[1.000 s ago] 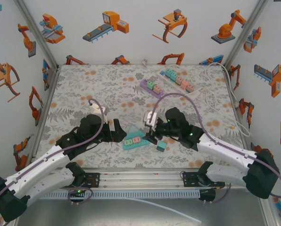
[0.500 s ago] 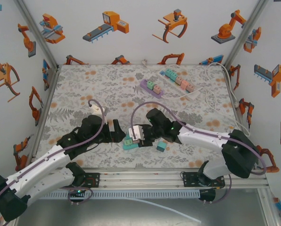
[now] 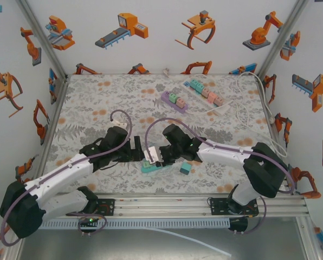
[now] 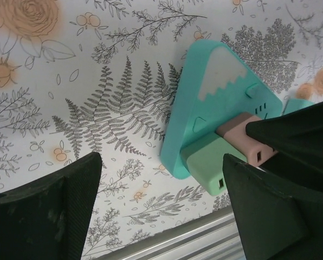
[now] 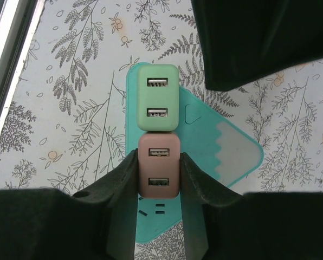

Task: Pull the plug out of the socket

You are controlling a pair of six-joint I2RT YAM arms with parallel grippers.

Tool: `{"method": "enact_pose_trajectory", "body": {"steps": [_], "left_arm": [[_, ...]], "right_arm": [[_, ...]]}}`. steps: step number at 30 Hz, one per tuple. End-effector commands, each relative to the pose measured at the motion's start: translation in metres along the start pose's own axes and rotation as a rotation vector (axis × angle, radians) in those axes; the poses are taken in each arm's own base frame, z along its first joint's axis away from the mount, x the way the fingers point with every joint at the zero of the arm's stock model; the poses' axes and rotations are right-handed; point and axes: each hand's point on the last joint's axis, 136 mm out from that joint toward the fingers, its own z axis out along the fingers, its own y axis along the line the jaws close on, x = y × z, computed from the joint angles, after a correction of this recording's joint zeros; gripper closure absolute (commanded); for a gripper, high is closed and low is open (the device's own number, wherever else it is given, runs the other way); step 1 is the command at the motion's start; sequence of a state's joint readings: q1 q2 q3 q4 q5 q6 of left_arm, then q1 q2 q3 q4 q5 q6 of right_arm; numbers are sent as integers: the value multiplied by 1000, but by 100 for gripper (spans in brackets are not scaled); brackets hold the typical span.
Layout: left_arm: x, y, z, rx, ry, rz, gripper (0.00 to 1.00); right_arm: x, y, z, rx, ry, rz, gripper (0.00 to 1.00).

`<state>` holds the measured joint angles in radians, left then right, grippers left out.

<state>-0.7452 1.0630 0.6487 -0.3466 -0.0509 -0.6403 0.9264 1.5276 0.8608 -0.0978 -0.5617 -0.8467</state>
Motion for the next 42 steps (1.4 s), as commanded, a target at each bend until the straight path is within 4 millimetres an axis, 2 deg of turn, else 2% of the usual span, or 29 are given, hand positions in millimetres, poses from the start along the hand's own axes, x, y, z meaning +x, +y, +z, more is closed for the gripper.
{"method": "enact_pose_trajectory", "body": {"steps": [1,3,8,12,16,21,28,31,37,42], "left_arm": [[-16,-28,6,118,-14,-5,22],[-22,-42,15,183,-16,-8,23],[-29,-54,45,210,27,-29,30],[-21,-54,69,215,67,-60,39],[-6,-53,80,240,104,-90,43],[24,-37,85,200,160,-90,45],[73,4,90,-16,274,21,46],[86,20,95,-83,301,31,47],[92,39,99,-177,299,57,49],[85,46,97,-225,278,83,50]], "right_arm": [[-9,4,0,-40,-23,-21,74],[-10,5,0,-49,-30,-20,76],[-10,6,1,-52,-32,-20,77],[-7,5,2,-39,-23,-23,77],[-3,3,5,-32,-11,-18,77],[-9,-6,5,4,-32,-4,76],[-25,-19,1,54,-93,-8,76],[-34,-21,-3,57,-117,-10,76],[-54,-23,-20,51,-144,4,77],[-44,-6,-11,47,-79,-84,79]]}}
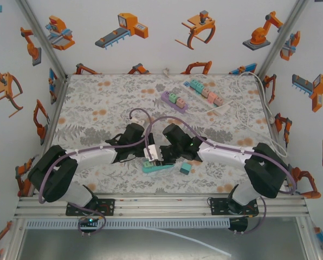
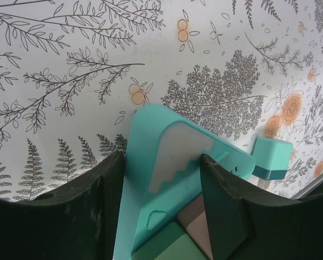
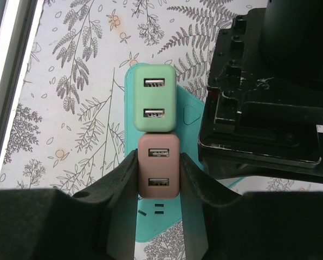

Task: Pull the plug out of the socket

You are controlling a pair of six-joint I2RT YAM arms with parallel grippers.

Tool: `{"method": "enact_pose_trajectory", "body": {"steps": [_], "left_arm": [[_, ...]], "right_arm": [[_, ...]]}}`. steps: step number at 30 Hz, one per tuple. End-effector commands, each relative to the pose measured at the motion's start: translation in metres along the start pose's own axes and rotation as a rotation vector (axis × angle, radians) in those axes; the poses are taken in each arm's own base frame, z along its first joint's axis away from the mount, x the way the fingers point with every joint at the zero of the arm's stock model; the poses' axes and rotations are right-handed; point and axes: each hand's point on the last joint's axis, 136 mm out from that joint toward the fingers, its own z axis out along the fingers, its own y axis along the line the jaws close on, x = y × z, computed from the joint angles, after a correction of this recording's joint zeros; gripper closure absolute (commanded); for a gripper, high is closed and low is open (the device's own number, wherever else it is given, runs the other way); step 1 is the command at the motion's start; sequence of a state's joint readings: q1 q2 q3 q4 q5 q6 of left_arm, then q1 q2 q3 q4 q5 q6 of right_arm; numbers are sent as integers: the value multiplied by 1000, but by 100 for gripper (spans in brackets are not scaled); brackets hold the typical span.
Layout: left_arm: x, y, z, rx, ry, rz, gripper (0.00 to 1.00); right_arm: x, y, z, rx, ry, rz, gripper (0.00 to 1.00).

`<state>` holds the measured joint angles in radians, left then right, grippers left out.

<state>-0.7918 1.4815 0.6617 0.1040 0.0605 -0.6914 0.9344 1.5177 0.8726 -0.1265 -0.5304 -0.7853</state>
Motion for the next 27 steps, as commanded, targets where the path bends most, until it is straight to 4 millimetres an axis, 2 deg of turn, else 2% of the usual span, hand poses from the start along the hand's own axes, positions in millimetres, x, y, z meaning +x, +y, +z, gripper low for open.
{"method": "enact_pose_trajectory", "body": {"steps": [1,6,13,22,27], "left_arm": [[74,94,-1,-377,228,79,50],[79,100,2,-371,253,102,50],[84,106,2,-381,269,112,50],[83,110,-2,-392,272,116,50],[82,110,-5,-396,269,125,51]], "right_arm": [[-41,2,-8,25,-89,-150,79],[-47,17,-8,-28,-100,-150,82],[-52,1,-14,37,-79,-101,82],[-74,12,-21,-39,-173,-50,82],[-73,9,-22,-35,-150,10,82]]}}
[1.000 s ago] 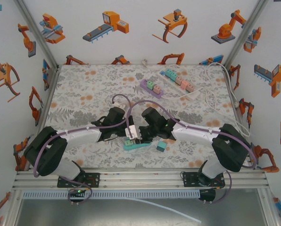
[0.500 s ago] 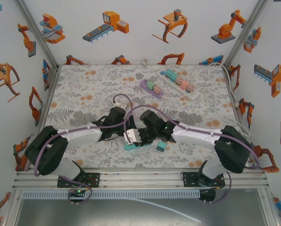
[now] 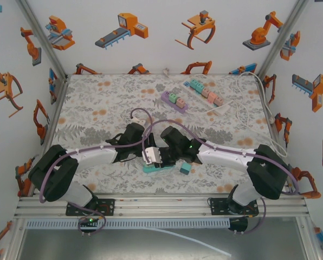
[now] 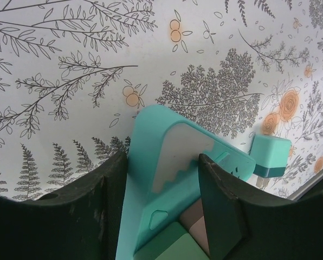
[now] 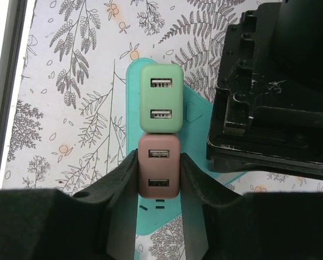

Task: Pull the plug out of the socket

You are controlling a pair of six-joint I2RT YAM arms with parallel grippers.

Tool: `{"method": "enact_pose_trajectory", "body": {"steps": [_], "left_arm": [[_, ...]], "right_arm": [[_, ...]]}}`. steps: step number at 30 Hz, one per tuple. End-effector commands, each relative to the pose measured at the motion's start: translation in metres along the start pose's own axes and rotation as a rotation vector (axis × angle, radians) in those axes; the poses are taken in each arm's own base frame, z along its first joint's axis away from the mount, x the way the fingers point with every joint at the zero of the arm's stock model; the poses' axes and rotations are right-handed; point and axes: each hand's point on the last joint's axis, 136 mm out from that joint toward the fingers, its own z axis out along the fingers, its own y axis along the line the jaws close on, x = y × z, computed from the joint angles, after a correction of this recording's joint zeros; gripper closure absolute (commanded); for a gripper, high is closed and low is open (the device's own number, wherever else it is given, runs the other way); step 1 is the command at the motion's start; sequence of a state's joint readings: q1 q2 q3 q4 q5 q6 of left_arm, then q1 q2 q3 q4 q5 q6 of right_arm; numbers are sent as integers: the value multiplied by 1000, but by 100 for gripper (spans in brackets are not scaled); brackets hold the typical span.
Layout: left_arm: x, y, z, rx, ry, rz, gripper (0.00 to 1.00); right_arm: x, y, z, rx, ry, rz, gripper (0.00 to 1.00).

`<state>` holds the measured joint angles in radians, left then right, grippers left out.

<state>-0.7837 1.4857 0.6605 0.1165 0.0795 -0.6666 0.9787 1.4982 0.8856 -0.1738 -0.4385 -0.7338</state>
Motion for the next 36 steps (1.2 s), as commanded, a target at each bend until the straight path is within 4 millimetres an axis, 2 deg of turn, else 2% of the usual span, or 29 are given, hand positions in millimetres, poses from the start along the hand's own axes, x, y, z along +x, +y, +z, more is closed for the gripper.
{"method": "enact_pose_trajectory", "body": {"steps": [1,5,9,11,16,19,24,28,33,36], "left_arm": [[85,109,-8,-408,272,101,51],[84,109,-9,-406,270,97,51],[83,111,-11,-412,266,96,51],[83,112,-10,-414,267,95,51],[90,119,-6,-431,292,99,52],[97,126,-2,-455,311,93,53],[101,127,-2,-426,292,89,54],[100,126,-2,-424,287,120,54],[99,127,-2,-416,252,126,55],[100,127,-2,-417,253,129,55]], "right_arm": [[-68,5,-25,-61,-198,-6,82],[-63,9,-21,-73,-165,8,85],[-67,35,-15,-120,-146,-81,85],[-65,39,-13,-111,-115,-100,85],[-66,26,-19,-34,-96,-66,85],[-64,9,-20,46,-85,-35,85],[-57,-18,-24,112,-61,73,86],[-64,-25,-27,92,-30,101,86],[-82,-34,-40,112,-96,71,86],[-84,-29,-42,86,-90,45,87]]}}
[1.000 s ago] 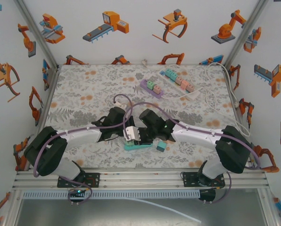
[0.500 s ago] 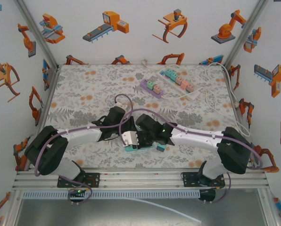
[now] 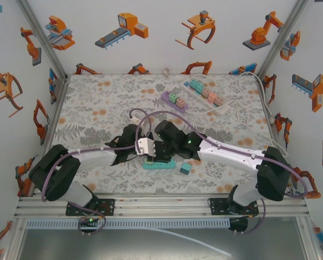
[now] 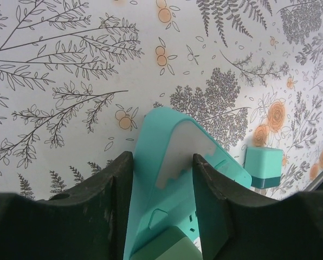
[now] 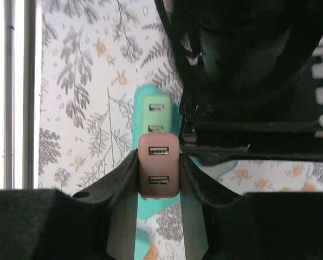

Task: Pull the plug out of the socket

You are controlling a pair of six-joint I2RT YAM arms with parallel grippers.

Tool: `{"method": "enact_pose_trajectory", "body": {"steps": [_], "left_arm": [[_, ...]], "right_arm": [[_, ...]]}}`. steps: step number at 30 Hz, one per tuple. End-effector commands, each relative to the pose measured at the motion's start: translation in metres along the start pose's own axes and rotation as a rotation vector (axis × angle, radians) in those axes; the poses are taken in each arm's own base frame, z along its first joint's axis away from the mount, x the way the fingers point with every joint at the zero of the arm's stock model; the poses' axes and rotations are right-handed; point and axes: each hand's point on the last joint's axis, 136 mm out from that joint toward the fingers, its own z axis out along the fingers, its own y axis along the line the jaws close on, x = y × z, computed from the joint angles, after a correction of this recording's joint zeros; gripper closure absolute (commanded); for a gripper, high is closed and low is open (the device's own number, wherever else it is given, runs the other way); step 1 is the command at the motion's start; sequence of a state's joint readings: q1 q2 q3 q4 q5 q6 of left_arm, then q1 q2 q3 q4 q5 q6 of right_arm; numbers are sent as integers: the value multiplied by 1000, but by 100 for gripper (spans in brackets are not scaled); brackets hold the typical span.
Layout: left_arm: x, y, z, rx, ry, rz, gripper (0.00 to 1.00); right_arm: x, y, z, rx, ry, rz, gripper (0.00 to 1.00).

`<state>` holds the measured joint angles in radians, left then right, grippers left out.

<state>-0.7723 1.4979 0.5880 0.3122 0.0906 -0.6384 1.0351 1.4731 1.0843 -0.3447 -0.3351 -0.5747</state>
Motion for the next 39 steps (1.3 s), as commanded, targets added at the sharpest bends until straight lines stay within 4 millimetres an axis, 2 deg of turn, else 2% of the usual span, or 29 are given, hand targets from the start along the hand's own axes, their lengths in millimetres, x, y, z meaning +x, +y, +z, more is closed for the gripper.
{"method": "enact_pose_trajectory", "body": {"steps": [1,7,12,16,20,24,28,31,35,39], "left_arm": [[111,125,-25,-476,347,108,55],[103,119,-27,-464,322,88,55],[83,102,-30,-425,276,62,51],[63,84,-33,-379,231,55,48],[40,65,-38,-332,185,73,47],[12,45,-48,-295,135,99,43],[-14,24,-68,-242,61,123,40],[-25,6,-86,-191,2,184,37],[-25,-19,-106,-120,-56,295,36],[-14,-42,-118,6,-67,350,34]], "right_arm": [[-34,-4,-16,5,-107,-50,87],[-36,0,-32,33,-135,-28,88],[-45,-3,-57,107,-215,104,92],[-45,-19,-79,218,-277,395,99],[-12,-41,-103,414,-268,792,100],[15,-36,-112,467,-310,1062,100],[37,-25,-108,453,-369,1275,100],[52,-11,-92,410,-400,1362,99],[78,6,-67,426,-446,1478,98],[102,16,-50,482,-392,1513,96]]}}
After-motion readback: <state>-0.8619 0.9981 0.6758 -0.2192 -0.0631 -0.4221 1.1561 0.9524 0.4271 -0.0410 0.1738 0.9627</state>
